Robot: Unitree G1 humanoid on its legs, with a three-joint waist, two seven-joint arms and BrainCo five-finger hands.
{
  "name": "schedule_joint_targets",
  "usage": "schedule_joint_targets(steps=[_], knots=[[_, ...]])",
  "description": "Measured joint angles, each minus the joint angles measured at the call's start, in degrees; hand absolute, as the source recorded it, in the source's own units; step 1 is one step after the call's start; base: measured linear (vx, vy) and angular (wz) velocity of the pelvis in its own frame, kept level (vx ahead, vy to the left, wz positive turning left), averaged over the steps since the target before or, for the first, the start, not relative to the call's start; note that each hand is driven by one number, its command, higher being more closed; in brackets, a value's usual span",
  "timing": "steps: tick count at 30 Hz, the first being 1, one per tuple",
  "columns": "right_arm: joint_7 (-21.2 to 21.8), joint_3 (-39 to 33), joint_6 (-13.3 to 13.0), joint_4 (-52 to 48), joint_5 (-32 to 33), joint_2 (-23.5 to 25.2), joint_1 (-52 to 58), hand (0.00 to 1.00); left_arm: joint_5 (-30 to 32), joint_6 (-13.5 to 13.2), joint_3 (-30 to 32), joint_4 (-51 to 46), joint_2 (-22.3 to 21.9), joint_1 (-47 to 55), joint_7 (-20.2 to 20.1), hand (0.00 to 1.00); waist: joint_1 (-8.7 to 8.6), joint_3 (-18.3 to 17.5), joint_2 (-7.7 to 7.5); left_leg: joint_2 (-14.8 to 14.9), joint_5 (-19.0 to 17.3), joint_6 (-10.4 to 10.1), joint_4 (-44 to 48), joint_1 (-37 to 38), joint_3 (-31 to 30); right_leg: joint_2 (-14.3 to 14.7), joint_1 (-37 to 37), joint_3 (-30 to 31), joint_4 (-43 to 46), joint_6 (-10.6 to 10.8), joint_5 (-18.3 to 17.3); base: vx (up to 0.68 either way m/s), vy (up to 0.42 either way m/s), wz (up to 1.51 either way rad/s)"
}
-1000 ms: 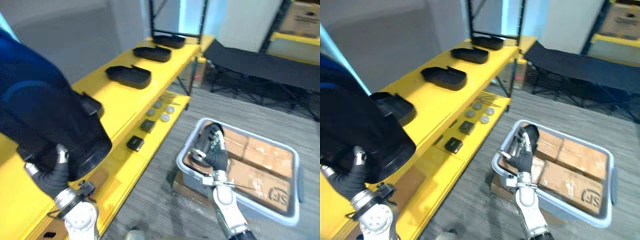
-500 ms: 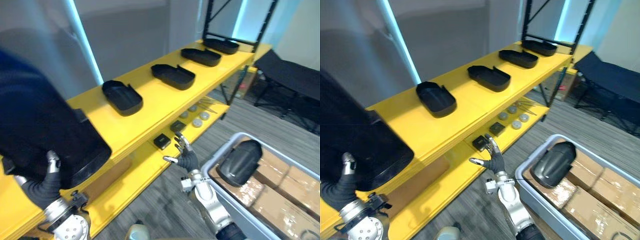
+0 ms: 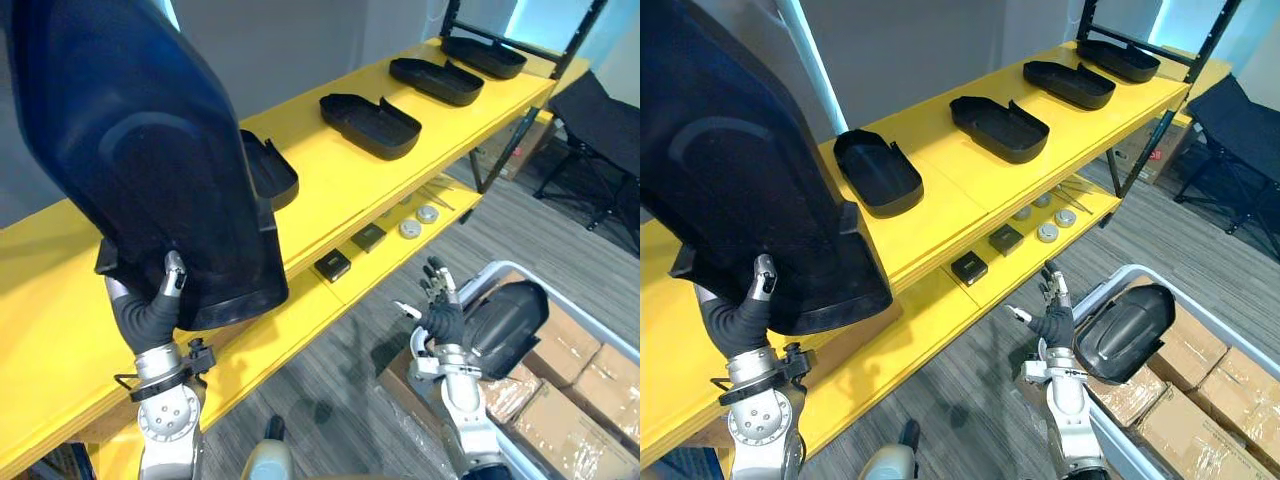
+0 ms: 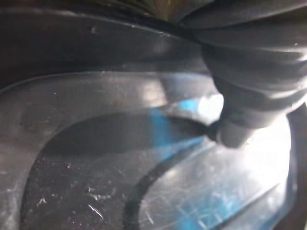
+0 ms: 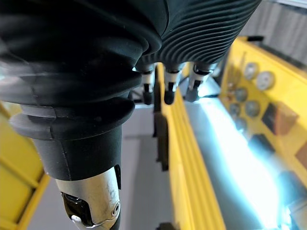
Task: Walk over and take plastic housings, then place them on the shelf
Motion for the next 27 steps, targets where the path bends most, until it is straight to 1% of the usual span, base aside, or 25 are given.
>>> schedule_joint_targets(steps=[3, 4, 5, 6, 7, 8, 9, 10, 11, 12, 13, 14, 15, 16, 17, 18, 19, 20, 21, 22, 23, 24, 25, 26, 27], knots=[[0.7, -0.4, -0.2, -1.6, 0.1, 0.0, -0.7, 0.00, -0.1, 0.1, 0.1, 1.2, 0.0, 0.5, 0.1, 1.00, -0.07, 2.1, 0.01, 0.8, -0.1, 0.0, 2.3, 1.4, 0.0, -0.1, 0.2, 0.3, 6.0, -0.9, -3.6, -0.10, -0.088, 0.04], [1.7, -0.6, -0.4, -1.8, 0.2, 0.0, -1.4, 0.00, 0.0, 0.1, 0.3, 1.3, 0.0, 0.8, 0.1, 1.00, -0.13, 3.7, -0.27, 1.0, -0.1, 0.0, 3.7, 2.0, 0.0, -0.1, 1.0, 0.4, 8.1, -0.9, -5.0, -0.12, -0.075, 0.05], [2.3, -0.7, -0.5, -1.8, 0.3, 0.0, -1.7, 0.00, 0.1, 0.3, 0.3, 1.4, -0.1, 1.0, 0.1, 1.00, -0.19, 4.2, -0.33, 1.2, -0.1, 0.0, 4.5, 2.1, 0.0, -0.1, 1.2, 0.4, 9.0, -0.7, -5.6, -0.17, -0.108, 0.11], [3.2, -1.0, -0.5, -1.8, 0.5, 0.0, -2.1, 0.00, 0.1, 0.6, 0.3, 2.1, -0.3, 1.2, 0.1, 1.00, -0.19, 5.0, 0.30, 2.0, -0.1, 0.0, 5.3, 2.7, 0.0, 0.6, 2.0, 0.2, 10.3, -1.3, -6.4, -0.20, -0.104, 0.19], [4.4, -1.0, -0.5, -1.8, 0.6, 0.0, -2.2, 0.00, -0.1, 1.0, 0.5, 2.2, -0.7, 2.0, 0.1, 1.00, -0.37, 5.1, 0.99, 2.7, -0.1, 0.0, 5.4, 2.6, 0.1, 1.3, 2.0, -0.2, 11.1, -1.3, -7.3, -0.20, -0.100, 0.26], [5.0, -1.0, -0.5, -1.8, 0.6, 0.0, -2.2, 0.00, -0.1, 1.1, 0.5, 2.2, -1.0, 2.4, 0.0, 1.00, -0.56, 5.4, 1.46, 3.2, 0.0, 0.0, 5.5, 2.5, 0.4, 1.6, 2.1, -0.6, 11.7, -1.8, -7.8, -0.24, -0.104, 0.48], [5.8, -1.0, -0.5, -1.7, 0.7, 0.0, -2.0, 0.00, -0.1, 1.5, 0.6, 2.2, -2.1, 3.4, -0.2, 1.00, -1.21, 5.7, 2.07, 4.0, 1.6, 0.4, 5.0, 2.3, 3.1, 1.7, 2.5, -2.3, 13.1, -2.1, -8.9, -0.15, -0.071, 0.63], [6.2, -1.0, -0.5, -1.5, 0.7, 0.0, -1.9, 0.00, -0.3, 2.3, 0.5, 2.2, -2.6, 3.9, -0.6, 1.00, -1.56, 6.0, 2.60, 3.9, 4.2, 1.5, 4.1, 2.0, 5.2, 1.8, 2.4, -2.7, 13.8, -2.6, -9.7, -0.21, -0.087, 0.93], [6.4, -1.2, -0.5, -1.3, 0.7, 0.0, -1.8, 0.00, -1.0, 2.9, 0.2, 2.3, -2.6, 4.3, -1.2, 1.00, -1.92, 5.8, 2.14, 3.0, 8.7, 2.9, 2.3, 1.1, 6.9, 1.5, 1.8, -2.8, 13.7, -3.9, -10.0, -0.21, -0.038, 1.06], [6.6, -2.0, -0.6, -0.9, 0.7, 0.4, -1.9, 0.00, -1.5, 3.1, 0.2, 2.5, -2.7, 4.4, -1.7, 1.00, -2.65, 5.2, 1.23, 2.5, 9.7, 4.3, 2.2, -0.6, 9.5, 0.6, 0.8, -4.4, 13.5, -4.7, -9.4, -0.30, -0.040, 0.98], [6.8, -2.5, -1.0, -0.2, 0.7, 0.3, -2.7, 0.00, -2.0, 3.1, 0.3, 2.4, -2.7, 4.6, -2.1, 1.00, -1.47, 4.7, 2.24, 2.9, 3.6, 7.7, 10.7, -3.6, 13.5, -0.2, -1.0, -6.3, 13.5, -4.6, -7.9, -0.25, 0.002, 0.65], [6.8, -2.8, -1.1, 0.7, 0.9, 0.2, -3.6, 0.00, -2.3, 3.1, 0.6, 2.5, -2.6, 4.7, -2.1, 1.00, -0.95, 4.8, 2.54, 2.9, -0.8, 10.9, 17.3, -4.9, 16.1, -0.9, -2.0, -6.5, 13.3, -4.7, -6.9, -0.23, 0.039, 0.29], [6.8, -2.7, -1.1, 1.3, 1.3, 0.1, -4.2, 0.00, -2.3, 3.1, 0.8, 2.5, -2.7, 5.2, -2.0, 1.00, -0.73, 4.8, 2.43, 2.9, -3.8, 11.7, 22.9, -5.1, 18.3, -1.7, -2.4, -6.6, 12.0, -4.6, -5.4, -0.21, 0.092, 0.18], [6.8, -2.6, -1.2, 1.2, 1.8, 0.1, -4.1, 0.00, -2.3, 3.1, 0.8, 2.6, -2.7, 5.7, -2.1, 1.00, -0.62, 4.6, 2.75, 3.2, -6.6, 11.4, 28.5, -4.1, 20.1, -2.4, -2.2, -6.9, 9.4, -4.2, -3.2, -0.26, 0.197, 0.20], [6.7, -2.7, -1.2, 1.1, 2.5, 0.1, -3.9, 0.00, -2.3, 3.1, 0.7, 2.6, -2.7, 5.8, -2.2, 1.00, -0.94, 3.5, 3.64, 5.1, -8.6, 10.8, 32.6, -2.1, 21.6, -2.8, -2.3, -7.4, 6.4, -3.6, -0.4, -0.16, 0.163, 0.20], [6.7, -2.8, -1.2, 1.0, 2.6, 0.1, -3.8, 0.00, -2.3, 3.1, 0.7, 2.6, -2.7, 5.8, -2.2, 1.00, -1.18, 3.2, 3.91, 5.6, -8.7, 10.6, 33.0, -1.7, 21.7, -2.8, -2.4, -7.6, 6.1, -3.4, 0.0, -0.11, 0.222, 0.46], [6.7, -3.1, -1.2, 0.9, 2.9, 0.1, -3.3, 0.00, -2.4, 3.0, 0.6, 2.6, -2.7, 5.5, -2.6, 1.00, -2.01, 2.1, 5.21, 6.8, -9.3, 8.9, 31.1, -0.5, 22.3, -3.1, -3.5, -8.7, 5.9, -2.3, 1.3, -0.09, 0.253, 0.69], [6.8, -4.3, -0.9, 1.1, 3.2, 0.3, -2.7, 0.00, -2.4, 3.1, 0.4, 3.2, -2.6, 4.6, -2.9, 1.00, -2.77, 1.3, 5.00, 4.8, -9.5, 8.5, 27.6, -1.0, 24.2, -3.5, -4.5, -8.9, 4.9, -1.7, 2.0, -0.11, 0.275, 0.81], [7.2, -4.1, -0.9, 1.1, 3.5, 0.6, -2.1, 0.00, -2.5, 3.1, 0.3, 3.3, -2.6, 4.4, -2.9, 1.00, -3.07, 0.8, 4.44, 3.5, -9.5, 8.6, 24.5, -1.0, 23.8, -3.4, -4.9, -8.3, 3.3, -1.7, 2.1, -0.12, 0.217, 0.91], [7.7, -4.4, -1.0, 1.0, 3.5, 0.9, -1.2, 0.00, -2.4, 3.3, -0.1, 3.3, -2.7, 4.4, -3.0, 1.00, -3.53, 0.1, 3.56, 0.9, -9.2, 8.4, 17.5, 0.3, 23.1, -3.0, -5.2, -7.6, 0.5, -2.5, 3.3, -0.09, 0.138, 1.07], [7.9, -4.8, -1.0, 1.1, 3.5, 1.0, -1.0, 0.00, -2.4, 3.4, -0.5, 3.4, -3.1, 4.2, -3.3, 1.00, -3.79, 0.0, 3.45, -0.7, -9.1, 8.3, 11.7, 1.6, 21.3, -2.6, -4.7, -8.0, -1.3, -2.4, 5.0, -0.10, 0.149, 1.08], [8.0, -5.0, -1.0, 1.1, 3.5, 1.0, -1.0, 0.00, -2.4, 3.4, -0.5, 3.6, -3.2, 4.2, -3.3, 1.00, -3.85, 0.0, 3.39, -1.3, -9.0, 8.0, 9.5, 2.1, 20.8, -2.5, -4.5, -8.2, -1.7, -1.7, 5.5, -0.09, 0.151, 0.95], [8.5, -5.4, -1.0, 1.1, 3.2, 1.1, -1.2, 0.00, -2.7, 3.4, -0.6, 4.6, -3.4, 4.4, -3.4, 1.00, -3.56, 0.0, 3.33, -2.2, -8.5, 6.7, 5.9, 3.3, 20.3, -2.5, -4.1, -8.5, -2.1, -1.0, 6.0, -0.09, 0.124, 0.63], [8.6, -5.4, -1.1, 1.1, 2.6, 1.4, -1.4, 0.00, -3.5, 3.5, -0.6, 5.2, -3.4, 5.3, -3.7, 1.00, -3.08, -0.1, 3.45, -2.6, -8.2, 6.3, 3.8, 4.1, 20.3, -2.6, -3.5, -9.3, -2.2, -0.9, 6.2, -0.08, 0.102, 0.51], [8.6, -5.4, -1.1, 1.1, 2.4, 1.6, -1.5, 0.00, -3.7, 3.5, -0.6, 5.4, -3.5, 5.9, -3.8, 1.00, -3.01, -0.1, 3.44, -2.9, -8.0, 6.1, 3.2, 4.4, 19.9, -2.6, -3.1, -9.6, -2.5, -0.9, 6.2, -0.07, 0.056, 0.39]])
